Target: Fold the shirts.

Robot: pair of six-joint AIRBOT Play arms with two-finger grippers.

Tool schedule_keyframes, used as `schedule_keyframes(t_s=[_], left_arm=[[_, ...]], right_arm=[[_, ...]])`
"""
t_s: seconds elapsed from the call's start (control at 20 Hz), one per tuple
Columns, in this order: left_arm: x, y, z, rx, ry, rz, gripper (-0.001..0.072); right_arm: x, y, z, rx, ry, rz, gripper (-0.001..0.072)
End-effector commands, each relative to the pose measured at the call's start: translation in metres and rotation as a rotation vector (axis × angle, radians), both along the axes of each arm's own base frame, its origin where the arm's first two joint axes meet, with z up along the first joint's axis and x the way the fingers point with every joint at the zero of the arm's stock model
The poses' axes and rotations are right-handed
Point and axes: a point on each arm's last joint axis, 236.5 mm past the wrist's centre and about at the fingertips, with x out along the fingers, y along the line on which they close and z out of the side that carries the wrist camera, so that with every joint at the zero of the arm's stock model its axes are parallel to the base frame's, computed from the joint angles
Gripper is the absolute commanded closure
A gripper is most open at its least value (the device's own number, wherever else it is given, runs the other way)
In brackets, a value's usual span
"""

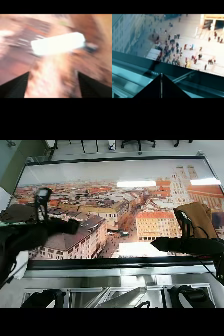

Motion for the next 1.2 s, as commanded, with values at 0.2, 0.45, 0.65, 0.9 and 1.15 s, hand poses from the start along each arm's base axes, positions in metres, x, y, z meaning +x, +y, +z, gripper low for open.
schedule_keyframes(t_s=[0.2,0.45,0.65,0.9,1.15], left_arm=[[0.128,0.302,-0.051,0.452,-0.009,0.495,0.0001],[0.168,0.374,-0.178,0.442,0.224,0.558,0.0001],[0.194,0.384,-0.226,0.439,0.271,0.551,0.0001],[0.200,0.392,-0.221,0.439,0.331,0.588,0.0688],[0.226,0.353,-0.136,0.431,0.272,0.577,0.0689]], right_arm=[[0.000,0.000,0.000,0.000,-0.001,0.000,0.0691],[0.000,0.000,0.000,0.000,-0.001,0.000,0.0691],[0.000,0.000,0.000,0.000,-0.001,0.000,0.0691],[0.000,0.000,0.000,0.000,-0.001,0.000,0.0691],[0.000,0.000,0.000,0.000,-0.001,0.000,0.0691]])
